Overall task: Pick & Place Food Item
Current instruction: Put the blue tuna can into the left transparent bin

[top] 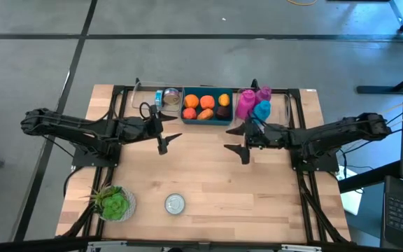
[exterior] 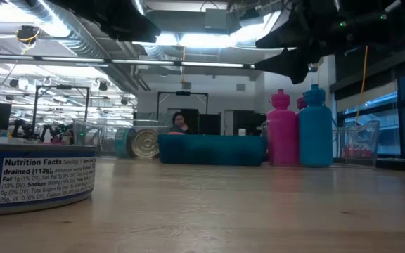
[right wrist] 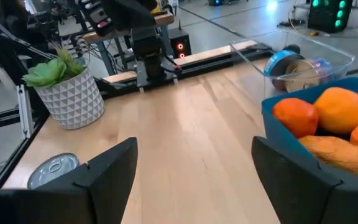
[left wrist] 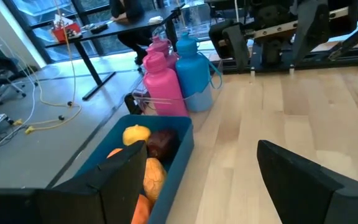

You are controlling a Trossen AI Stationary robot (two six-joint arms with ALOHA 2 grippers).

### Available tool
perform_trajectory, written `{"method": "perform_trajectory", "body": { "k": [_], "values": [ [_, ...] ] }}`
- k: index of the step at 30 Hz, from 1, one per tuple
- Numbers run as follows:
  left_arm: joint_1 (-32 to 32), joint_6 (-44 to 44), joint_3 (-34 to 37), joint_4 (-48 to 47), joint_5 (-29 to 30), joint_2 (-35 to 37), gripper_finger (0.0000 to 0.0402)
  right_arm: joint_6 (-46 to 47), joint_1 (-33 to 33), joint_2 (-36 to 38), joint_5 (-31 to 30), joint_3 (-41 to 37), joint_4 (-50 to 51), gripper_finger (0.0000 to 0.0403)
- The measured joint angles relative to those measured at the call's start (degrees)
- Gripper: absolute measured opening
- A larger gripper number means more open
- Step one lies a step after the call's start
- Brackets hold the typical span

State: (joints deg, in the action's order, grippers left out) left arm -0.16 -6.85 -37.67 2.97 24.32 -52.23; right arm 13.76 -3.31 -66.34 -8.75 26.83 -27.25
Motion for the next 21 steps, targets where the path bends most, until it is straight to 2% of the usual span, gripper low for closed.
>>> {"method": "perform_trajectory", "body": {
  "k": [2,6,11,17,21],
  "values": [
    [0.00,0.34,0.00,-0.02,-0.02,0.00,0.0292,1.37,0.02,-0.07,0.00,0.00,0.19,0.0314],
    [0.00,7.29,0.00,1.27,0.44,-0.04,0.0292,5.28,0.02,-0.60,-0.50,-0.04,0.02,0.0314],
    [0.00,11.82,-0.02,6.36,1.71,-0.04,0.0292,4.51,-0.08,-1.04,-0.45,-0.02,-0.70,0.0314],
    [0.00,15.99,-0.02,11.04,1.94,-0.04,0.0292,-0.91,-2.73,-1.03,-0.28,0.00,-10.06,0.0314],
    [0.22,15.62,-0.04,12.37,1.83,-0.04,0.0292,-3.92,-5.60,-1.03,-1.76,0.00,-16.15,0.0314]
  ]
}}
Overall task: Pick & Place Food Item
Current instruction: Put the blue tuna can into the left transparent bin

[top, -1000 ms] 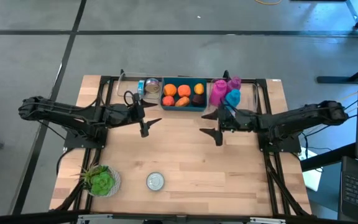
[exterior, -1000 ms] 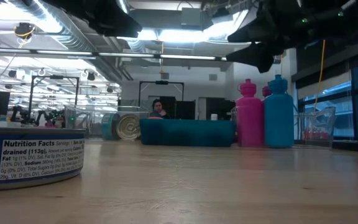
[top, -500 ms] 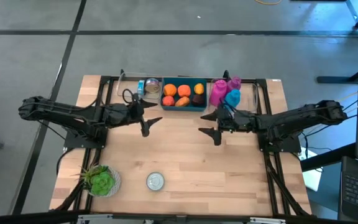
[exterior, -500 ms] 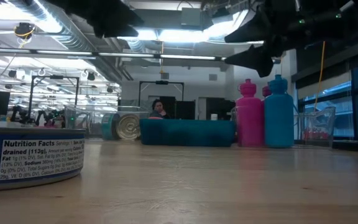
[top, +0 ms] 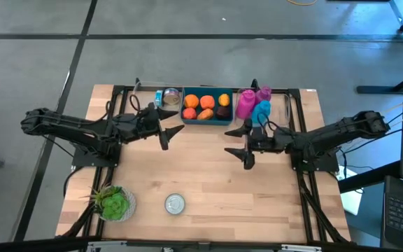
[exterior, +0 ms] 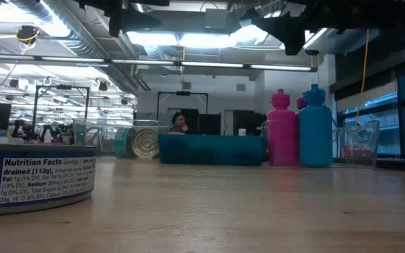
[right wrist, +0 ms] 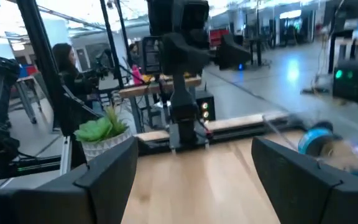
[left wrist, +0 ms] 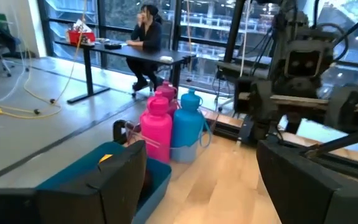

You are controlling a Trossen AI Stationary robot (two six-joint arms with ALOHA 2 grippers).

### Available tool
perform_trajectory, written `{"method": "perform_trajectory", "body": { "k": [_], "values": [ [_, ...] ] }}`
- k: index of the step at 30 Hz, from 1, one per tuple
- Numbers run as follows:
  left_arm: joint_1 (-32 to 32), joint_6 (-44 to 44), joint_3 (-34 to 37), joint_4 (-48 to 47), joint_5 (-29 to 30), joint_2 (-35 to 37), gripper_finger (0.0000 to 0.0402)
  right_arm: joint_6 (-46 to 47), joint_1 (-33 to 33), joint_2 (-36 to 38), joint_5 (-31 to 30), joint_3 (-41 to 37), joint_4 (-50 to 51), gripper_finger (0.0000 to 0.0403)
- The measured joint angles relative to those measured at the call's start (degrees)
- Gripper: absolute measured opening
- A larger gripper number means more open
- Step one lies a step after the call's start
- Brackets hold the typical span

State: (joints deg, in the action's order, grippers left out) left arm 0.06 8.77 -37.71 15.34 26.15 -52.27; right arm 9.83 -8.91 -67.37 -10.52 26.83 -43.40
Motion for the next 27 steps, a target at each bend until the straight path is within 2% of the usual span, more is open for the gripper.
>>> {"method": "perform_trajectory", "body": {
  "k": [3,8,12,19,23,27],
  "values": [
    [0.67,-1.52,0.13,0.21,2.29,0.00,0.0292,-2.23,-1.99,0.00,-2.68,0.00,-1.12,0.0314],
    [1.06,-3.43,6.81,9.92,1.75,0.04,0.0292,-3.46,-3.88,0.00,-6.76,-2.11,-3.89,0.0314],
    [1.06,-1.80,13.29,18.16,-4.28,0.49,0.0292,-3.00,-3.95,0.00,-7.02,-7.20,-11.18,0.0314],
    [1.38,5.72,16.87,18.59,-18.82,0.52,0.0292,-3.44,-3.95,-0.30,-4.43,-11.62,-11.79,0.0314],
    [4.05,6.01,16.85,18.20,-21.22,-0.67,0.0292,-5.58,-3.95,-0.96,-2.16,-11.65,-11.97,0.0313],
    [7.82,6.04,16.85,16.60,-21.23,-1.71,0.0292,-4.78,-3.89,-1.93,-3.07,-11.65,-11.99,0.0313]
  ]
}}
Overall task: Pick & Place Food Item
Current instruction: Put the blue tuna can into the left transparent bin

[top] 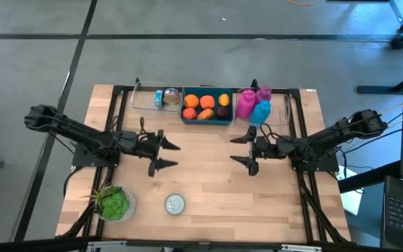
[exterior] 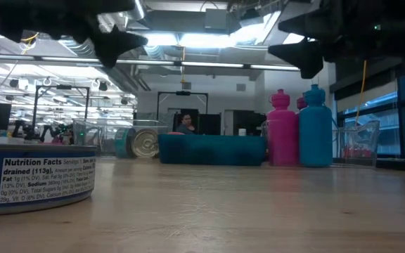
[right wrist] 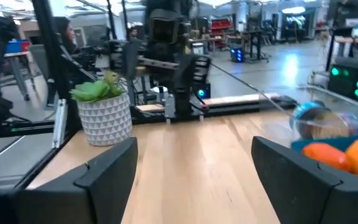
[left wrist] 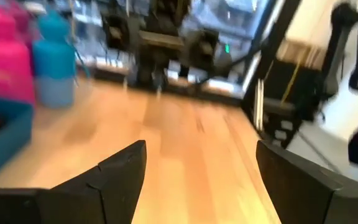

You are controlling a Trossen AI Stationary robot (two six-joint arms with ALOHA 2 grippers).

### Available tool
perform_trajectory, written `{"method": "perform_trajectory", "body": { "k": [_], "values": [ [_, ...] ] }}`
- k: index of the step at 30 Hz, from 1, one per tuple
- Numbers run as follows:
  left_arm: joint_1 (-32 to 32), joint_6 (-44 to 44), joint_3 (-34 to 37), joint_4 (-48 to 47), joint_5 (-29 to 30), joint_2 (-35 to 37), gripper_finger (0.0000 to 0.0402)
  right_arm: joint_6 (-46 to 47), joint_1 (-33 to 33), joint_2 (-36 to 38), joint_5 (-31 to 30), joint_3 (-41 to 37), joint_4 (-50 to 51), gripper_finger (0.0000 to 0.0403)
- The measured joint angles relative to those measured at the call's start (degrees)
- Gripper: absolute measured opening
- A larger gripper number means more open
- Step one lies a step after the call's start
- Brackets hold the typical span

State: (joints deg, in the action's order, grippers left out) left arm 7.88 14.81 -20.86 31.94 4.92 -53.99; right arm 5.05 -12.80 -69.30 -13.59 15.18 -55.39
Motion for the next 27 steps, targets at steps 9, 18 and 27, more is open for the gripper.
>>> {"method": "perform_trajectory", "body": {
  "k": [9,18,27],
  "values": [
    [10.07,3.45,-2.63,-11.27,6.09,-5.80,0.0292,4.83,0.99,-7.33,0.29,5.44,0.05,0.0313],
    [17.24,4.19,-12.52,-22.86,4.48,-15.41,0.0292,6.18,0.97,-19.14,4.05,15.06,2.41,0.0313],
    [21.80,9.62,-15.45,-23.22,0.65,-23.98,0.0292,9.57,0.29,-23.94,5.50,17.25,2.29,0.0313]
  ]
}}
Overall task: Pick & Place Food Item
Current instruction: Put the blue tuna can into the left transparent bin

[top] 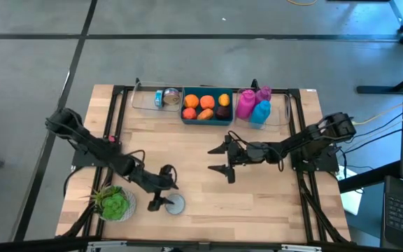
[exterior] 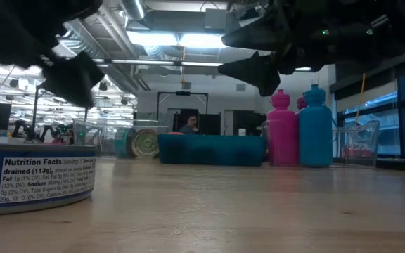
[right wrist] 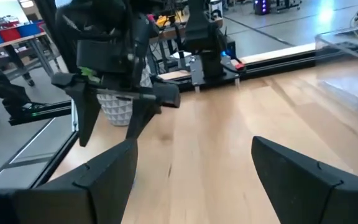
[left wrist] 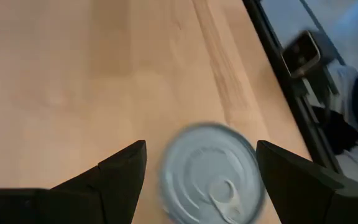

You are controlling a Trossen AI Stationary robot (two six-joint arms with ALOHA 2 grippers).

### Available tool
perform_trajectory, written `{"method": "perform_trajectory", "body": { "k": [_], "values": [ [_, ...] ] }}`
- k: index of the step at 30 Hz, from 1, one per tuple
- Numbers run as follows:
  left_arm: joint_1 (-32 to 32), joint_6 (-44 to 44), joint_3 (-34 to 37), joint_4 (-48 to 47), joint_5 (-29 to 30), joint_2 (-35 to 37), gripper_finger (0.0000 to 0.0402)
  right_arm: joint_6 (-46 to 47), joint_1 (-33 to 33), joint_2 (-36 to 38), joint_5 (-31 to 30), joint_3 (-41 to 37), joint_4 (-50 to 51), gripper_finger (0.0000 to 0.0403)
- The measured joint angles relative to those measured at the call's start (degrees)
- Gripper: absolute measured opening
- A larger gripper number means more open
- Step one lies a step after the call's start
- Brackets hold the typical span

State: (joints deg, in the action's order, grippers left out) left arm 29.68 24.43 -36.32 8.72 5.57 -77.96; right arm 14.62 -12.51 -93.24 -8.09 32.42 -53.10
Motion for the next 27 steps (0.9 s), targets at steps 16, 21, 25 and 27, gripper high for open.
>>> {"method": "perform_trajectory", "body": {
  "k": [16,21,25,27],
  "values": [
    [4.20,2.88,-0.13,1.36,-4.40,-3.27,0.0288,2.96,-1.86,-0.23,-7.40,0.00,-0.02,0.0313],
    [4.93,2.21,-0.13,2.50,-5.20,-3.27,0.0250,3.42,-1.86,-0.23,-8.01,0.00,-0.01,0.0314],
    [4.89,1.94,-0.13,4.29,-5.60,-3.27,0.0211,3.42,-1.86,-0.23,-8.01,-0.02,0.28,0.0314],
    [4.91,1.94,-0.13,4.20,-5.66,-3.27,0.0195,3.40,-1.86,-0.23,-8.01,-0.04,0.65,0.0314]
  ]
}}
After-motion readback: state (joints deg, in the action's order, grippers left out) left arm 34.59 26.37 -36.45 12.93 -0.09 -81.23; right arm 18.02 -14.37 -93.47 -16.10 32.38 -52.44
